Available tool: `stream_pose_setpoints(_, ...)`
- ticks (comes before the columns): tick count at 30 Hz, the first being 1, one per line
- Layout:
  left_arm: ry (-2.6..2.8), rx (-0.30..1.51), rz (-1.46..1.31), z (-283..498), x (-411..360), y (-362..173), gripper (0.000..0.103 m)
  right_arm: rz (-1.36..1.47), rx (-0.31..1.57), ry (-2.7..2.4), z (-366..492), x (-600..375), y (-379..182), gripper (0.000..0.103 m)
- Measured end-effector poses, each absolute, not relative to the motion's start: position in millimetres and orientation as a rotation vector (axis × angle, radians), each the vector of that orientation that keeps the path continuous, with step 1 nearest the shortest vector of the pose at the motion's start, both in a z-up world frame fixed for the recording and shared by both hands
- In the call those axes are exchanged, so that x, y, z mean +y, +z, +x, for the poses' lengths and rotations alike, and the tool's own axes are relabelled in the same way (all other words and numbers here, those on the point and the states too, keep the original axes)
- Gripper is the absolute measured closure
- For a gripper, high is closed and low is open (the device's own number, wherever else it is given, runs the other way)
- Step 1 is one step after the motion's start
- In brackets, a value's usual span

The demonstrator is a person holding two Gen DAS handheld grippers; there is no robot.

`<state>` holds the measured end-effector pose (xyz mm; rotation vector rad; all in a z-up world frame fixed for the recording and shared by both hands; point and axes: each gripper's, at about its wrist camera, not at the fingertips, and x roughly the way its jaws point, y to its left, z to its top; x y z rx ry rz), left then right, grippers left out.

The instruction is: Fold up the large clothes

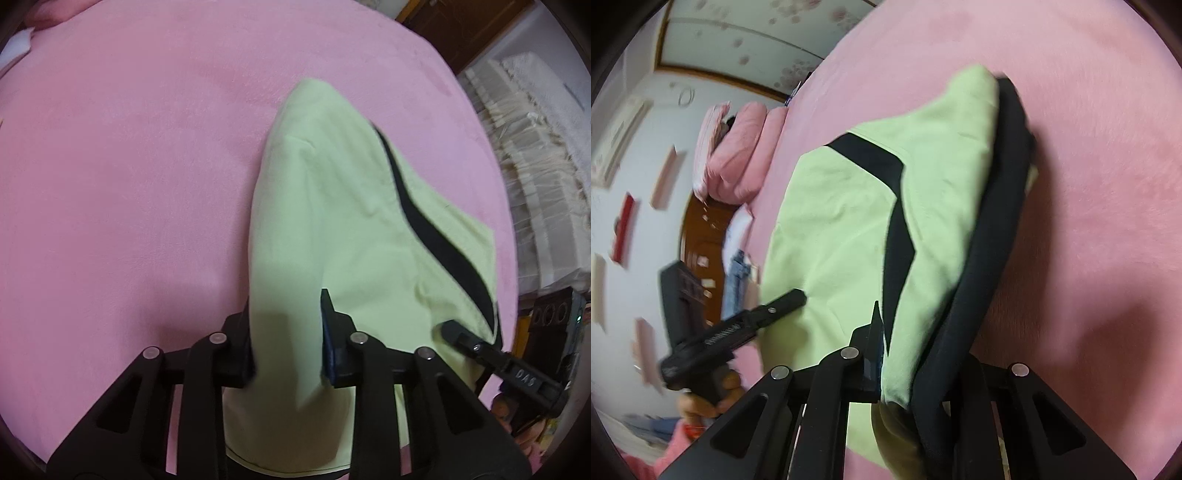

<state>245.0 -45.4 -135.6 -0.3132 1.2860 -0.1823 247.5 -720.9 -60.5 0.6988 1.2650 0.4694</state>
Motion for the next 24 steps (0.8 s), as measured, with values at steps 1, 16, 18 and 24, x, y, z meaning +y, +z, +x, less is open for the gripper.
stream_pose_setpoints(1, -0.183, 1.283, -0.324, 238.2, -43.5, -132.5, 0.079, 0.692, 1.261, 0.466, 240.8, -718.5, -53.8, 0.09)
stream_pose_setpoints(16, -0.209, 1.305, -0.395, 132.5, 106.4, -83.9, 0.081, 0.393, 1.308, 0.598, 137.6, -550.1, 48.4, 0.091)
stream_pose_setpoints(18, -0.181, 1.284, -0.413, 121.1, 150.8, -70.7, 0.081, 0.394, 1.31, 0.624, 129.3, -510.7, 58.7, 0.091)
stream_pose_setpoints(24, -0.087, 1.201, -0.438, 122.8, 299.0, -23.3, 0.081, 0.494, 1.273, 0.717, 105.4, -408.7, 89.3, 0.091)
